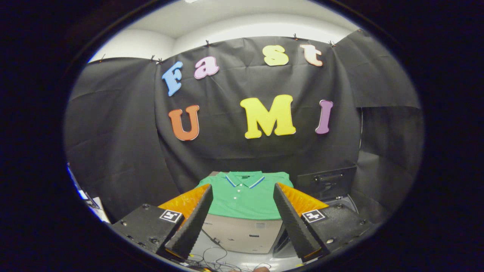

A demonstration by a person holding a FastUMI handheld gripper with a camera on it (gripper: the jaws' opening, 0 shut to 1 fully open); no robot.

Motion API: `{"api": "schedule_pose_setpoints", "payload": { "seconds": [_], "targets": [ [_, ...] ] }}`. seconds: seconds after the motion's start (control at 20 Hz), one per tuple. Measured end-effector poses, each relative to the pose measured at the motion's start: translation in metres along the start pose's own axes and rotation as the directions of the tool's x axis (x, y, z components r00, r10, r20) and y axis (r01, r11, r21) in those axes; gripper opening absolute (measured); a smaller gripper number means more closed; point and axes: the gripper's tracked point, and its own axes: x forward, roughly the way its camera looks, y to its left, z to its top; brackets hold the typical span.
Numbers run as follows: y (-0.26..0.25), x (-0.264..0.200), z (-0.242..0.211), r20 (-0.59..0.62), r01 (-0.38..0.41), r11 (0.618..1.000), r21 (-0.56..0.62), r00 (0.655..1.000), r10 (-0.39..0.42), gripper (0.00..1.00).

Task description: Put the clothes into the washing machine and then close the washing machine lid.

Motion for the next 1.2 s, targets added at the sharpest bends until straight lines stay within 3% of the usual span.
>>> {"api": "schedule_pose_setpoints", "payload": {
  "seconds": [0.2, 0.35, 0.55, 0.7, 1.2],
  "targets": [
    [0.016, 0.043, 0.009, -0.146, -0.039, 0.999, 0.018, 0.988, 0.041, 1.0],
    [0.021, 0.082, 0.001, -0.318, -0.071, 0.997, 0.007, 0.946, 0.069, 1.0],
    [0.032, 0.127, -0.024, -0.556, -0.129, 0.992, 0.008, 0.824, 0.112, 1.0],
    [0.039, 0.161, -0.032, -0.654, -0.16, 0.987, 0.023, 0.744, 0.136, 1.0],
    [0.031, 0.256, -0.077, -0.875, -0.119, 0.993, -0.018, 0.482, 0.042, 0.98]
  ]
}}
